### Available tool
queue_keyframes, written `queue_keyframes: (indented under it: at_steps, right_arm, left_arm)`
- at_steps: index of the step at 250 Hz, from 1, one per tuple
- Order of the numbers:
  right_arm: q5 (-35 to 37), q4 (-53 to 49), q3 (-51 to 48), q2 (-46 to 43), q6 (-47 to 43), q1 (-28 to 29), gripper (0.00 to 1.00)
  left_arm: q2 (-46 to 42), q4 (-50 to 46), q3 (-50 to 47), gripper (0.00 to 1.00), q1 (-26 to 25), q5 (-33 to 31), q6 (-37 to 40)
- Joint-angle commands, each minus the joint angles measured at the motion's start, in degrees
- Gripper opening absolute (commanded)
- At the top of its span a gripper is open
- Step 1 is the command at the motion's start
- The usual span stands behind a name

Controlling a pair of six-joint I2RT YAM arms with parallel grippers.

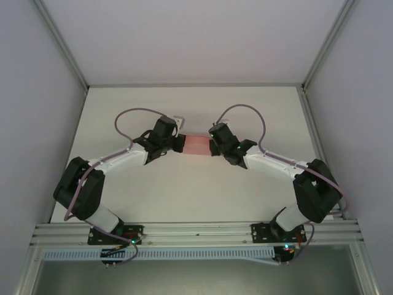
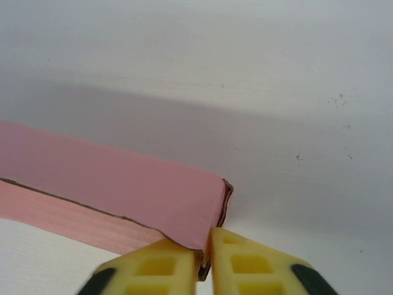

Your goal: Assemble paper box

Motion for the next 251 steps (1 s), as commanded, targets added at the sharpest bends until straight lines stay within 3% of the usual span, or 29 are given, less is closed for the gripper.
queue_keyframes:
  at_steps: [1, 22, 35, 62, 94, 137, 202, 219, 251]
  right_arm:
    - [-4.8, -3.7, 1.6, 0.3, 0.4, 1.5, 0.24]
    - [-6.1, -3.7, 2.6, -0.8, 0.8, 0.5, 0.35]
    - [-6.8, -3.9, 3.2, -1.5, 1.2, 0.0, 0.5]
    - [-8.9, -2.6, 2.9, -3.8, 0.9, -0.7, 0.7]
    - [-10.9, -0.4, 1.1, -6.8, 3.4, -3.0, 0.81]
    - [-12.1, 0.9, -0.9, -8.7, 8.1, -7.6, 0.78]
    - [-17.2, 2.1, -3.4, -4.1, 10.3, -9.9, 0.6]
    - [-16.9, 2.6, -4.9, -3.4, 11.5, -9.9, 0.54]
    - [-17.3, 7.5, -10.4, -3.3, 13.9, -10.0, 0.51]
  left_arm:
    - [2.5, -9.6, -1.7, 0.0, -2.4, 3.1, 0.7]
    - [1.9, -10.3, -0.8, 0.0, -2.5, 2.1, 1.1]
    - [1.8, -10.7, -0.2, 0.0, -2.5, 2.0, 1.3]
    - [1.9, -10.8, 0.4, 0.0, -2.9, 1.2, 1.5]
    - [2.2, -11.1, 0.6, 0.0, -3.0, 0.7, 1.5]
    - [2.0, -11.1, 0.6, 0.0, -3.2, 0.4, 1.5]
    - [1.8, -11.3, 1.0, 0.01, -3.5, 0.3, 1.8]
    - [1.4, -11.5, 0.9, 0.03, -3.5, 0.3, 1.9]
    - [-0.2, -12.1, 0.7, 0.1, -4.1, 0.3, 2.9]
